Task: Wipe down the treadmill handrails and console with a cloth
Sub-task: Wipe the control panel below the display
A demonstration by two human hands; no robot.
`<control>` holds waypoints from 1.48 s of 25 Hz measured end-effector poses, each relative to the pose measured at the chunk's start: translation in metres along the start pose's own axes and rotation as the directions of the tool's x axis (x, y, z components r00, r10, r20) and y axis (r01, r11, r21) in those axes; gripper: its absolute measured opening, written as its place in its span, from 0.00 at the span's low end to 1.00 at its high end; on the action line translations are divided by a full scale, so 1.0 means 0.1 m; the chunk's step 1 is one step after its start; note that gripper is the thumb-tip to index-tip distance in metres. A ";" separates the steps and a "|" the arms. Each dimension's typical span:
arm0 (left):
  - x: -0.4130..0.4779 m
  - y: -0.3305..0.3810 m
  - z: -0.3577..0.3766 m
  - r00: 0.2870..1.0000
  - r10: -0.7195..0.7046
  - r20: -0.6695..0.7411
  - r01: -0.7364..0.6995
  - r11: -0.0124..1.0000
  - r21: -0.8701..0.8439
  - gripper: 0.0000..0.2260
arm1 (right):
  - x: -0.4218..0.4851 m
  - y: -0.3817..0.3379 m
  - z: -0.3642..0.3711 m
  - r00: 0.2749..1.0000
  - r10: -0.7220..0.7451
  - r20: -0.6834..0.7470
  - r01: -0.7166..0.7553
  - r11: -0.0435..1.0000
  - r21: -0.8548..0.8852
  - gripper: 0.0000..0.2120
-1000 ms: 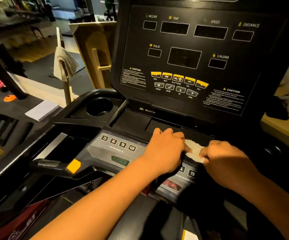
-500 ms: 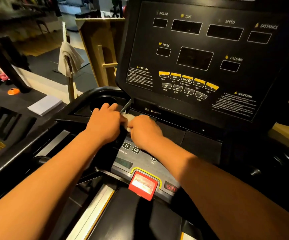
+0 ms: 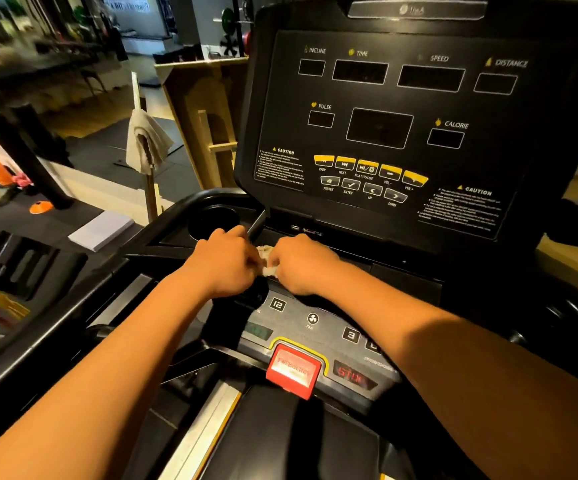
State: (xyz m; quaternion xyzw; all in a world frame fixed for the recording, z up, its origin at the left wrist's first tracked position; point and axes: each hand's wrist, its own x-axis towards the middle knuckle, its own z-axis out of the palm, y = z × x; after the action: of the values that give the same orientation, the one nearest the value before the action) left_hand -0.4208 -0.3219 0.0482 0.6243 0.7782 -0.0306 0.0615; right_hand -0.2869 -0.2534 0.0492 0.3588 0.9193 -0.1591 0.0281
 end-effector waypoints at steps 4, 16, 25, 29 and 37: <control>-0.17 0.37 -0.02 0.984 0.129 -0.124 -0.168 0.907 -0.387 0.12 | -0.39 0.28 -0.50 0.996 0.082 0.038 -0.091 0.915 0.394 0.13; -0.27 2.21 -0.41 0.839 0.537 -0.085 -0.085 -0.025 -0.996 0.19 | -2.05 1.43 -1.01 0.825 0.428 -0.367 -0.017 0.670 0.742 0.10; -0.08 3.39 -0.19 0.896 0.416 -0.155 -0.167 -0.009 -0.986 0.22 | -2.71 2.26 -0.51 0.764 0.631 -0.138 0.087 0.111 0.990 0.11; 0.25 3.79 -0.17 0.909 0.362 -0.205 -0.284 0.180 -0.942 0.19 | -2.59 2.66 -0.38 0.754 0.645 -0.125 0.157 0.007 0.988 0.16; 1.70 4.60 -0.34 0.980 0.121 -0.160 -0.201 0.620 -0.759 0.24 | -1.43 3.87 -0.59 0.637 0.729 -0.249 0.126 0.220 0.967 0.22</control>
State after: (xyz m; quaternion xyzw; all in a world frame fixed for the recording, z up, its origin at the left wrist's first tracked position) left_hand -0.0103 -0.0529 0.0724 0.6060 0.6593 0.3391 0.2882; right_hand 0.0818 -0.0604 0.0231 0.5233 0.4734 -0.5102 -0.4916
